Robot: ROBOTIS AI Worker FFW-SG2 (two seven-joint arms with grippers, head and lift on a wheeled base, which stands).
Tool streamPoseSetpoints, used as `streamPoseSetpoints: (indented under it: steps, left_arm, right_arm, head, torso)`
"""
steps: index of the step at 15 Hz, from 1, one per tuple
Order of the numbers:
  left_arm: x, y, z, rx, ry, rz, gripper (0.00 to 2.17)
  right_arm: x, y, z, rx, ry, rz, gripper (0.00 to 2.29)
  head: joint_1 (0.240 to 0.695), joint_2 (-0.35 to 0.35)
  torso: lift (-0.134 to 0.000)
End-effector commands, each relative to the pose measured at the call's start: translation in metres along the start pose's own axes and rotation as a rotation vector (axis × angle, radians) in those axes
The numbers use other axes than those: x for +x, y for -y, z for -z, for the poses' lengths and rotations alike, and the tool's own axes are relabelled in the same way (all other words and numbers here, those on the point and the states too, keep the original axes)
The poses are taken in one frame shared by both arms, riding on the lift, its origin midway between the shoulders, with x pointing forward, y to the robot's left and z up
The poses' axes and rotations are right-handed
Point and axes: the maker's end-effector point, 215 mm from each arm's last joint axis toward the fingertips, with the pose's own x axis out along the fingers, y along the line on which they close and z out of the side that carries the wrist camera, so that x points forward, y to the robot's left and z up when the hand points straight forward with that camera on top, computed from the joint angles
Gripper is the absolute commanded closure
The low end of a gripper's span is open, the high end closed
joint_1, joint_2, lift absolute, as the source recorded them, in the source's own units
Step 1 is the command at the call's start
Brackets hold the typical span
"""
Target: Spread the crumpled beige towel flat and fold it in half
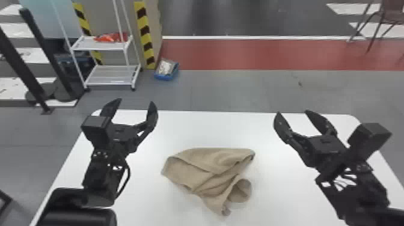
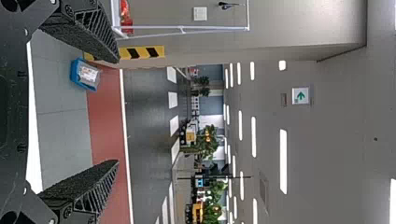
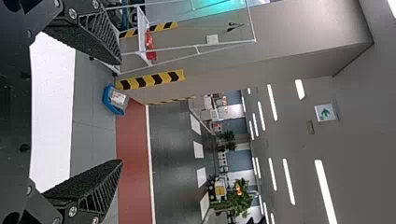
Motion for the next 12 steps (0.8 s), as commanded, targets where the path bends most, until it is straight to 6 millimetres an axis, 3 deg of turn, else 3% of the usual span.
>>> streamPoseSetpoints:
  steps: [1,12]
  left_arm:
    - [-0.0001,0.0049,0.0011,0.001,-0.003,0.008,0.13]
    - [-0.0057,0.0088,0.0092,0.002,-0.018,0.015,0.13]
  right_arm:
    - [-0.0005,0.0031,0.0007,0.0,-0.003,0.006,0.15]
    - [-0.0022,0.0012,-0.0002,-0.001,-0.001,-0.001,0.15]
  head:
    - [0.695,0.017]
    - [0.695,0.005]
  torso:
    - [0.0]
    - [0.0]
